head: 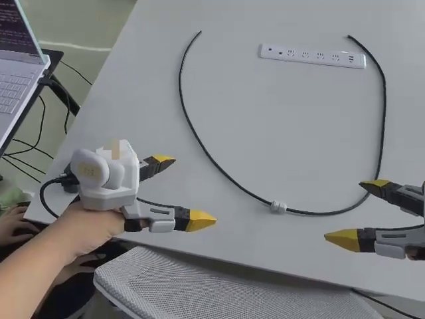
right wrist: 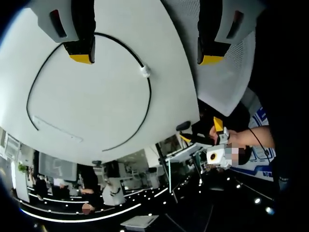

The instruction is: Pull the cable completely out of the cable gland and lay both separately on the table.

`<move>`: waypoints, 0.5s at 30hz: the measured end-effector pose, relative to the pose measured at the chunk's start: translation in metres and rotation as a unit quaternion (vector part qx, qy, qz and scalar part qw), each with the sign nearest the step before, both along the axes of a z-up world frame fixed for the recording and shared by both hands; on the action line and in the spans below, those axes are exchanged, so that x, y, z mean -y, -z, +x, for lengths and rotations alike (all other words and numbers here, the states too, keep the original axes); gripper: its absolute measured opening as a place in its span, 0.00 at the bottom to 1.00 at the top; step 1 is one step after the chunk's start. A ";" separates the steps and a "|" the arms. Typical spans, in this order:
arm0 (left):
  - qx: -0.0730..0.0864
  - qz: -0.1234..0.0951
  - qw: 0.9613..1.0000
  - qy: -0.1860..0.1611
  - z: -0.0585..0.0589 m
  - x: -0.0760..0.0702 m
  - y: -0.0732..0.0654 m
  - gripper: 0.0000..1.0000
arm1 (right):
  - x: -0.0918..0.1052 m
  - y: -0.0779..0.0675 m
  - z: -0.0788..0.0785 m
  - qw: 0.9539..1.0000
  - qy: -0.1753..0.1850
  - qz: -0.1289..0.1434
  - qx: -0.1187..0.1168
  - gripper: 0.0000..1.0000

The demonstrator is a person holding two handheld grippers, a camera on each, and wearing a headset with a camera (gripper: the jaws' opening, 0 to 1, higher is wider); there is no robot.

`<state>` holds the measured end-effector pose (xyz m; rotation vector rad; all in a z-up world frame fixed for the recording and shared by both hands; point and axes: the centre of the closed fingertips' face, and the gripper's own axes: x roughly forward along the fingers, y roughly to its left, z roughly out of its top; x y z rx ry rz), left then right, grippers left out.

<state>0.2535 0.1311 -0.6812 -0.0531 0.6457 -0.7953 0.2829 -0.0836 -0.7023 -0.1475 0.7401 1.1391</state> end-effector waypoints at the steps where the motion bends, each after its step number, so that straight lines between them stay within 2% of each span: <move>1: -0.001 0.000 1.000 0.001 -0.001 0.000 0.000 0.96 | -0.002 0.001 0.001 1.000 -0.003 -0.001 0.000 0.87; 15: -0.004 0.001 1.000 0.014 -0.003 0.001 0.009 0.94 | -0.030 0.027 0.014 0.996 -0.064 -0.058 0.011 0.75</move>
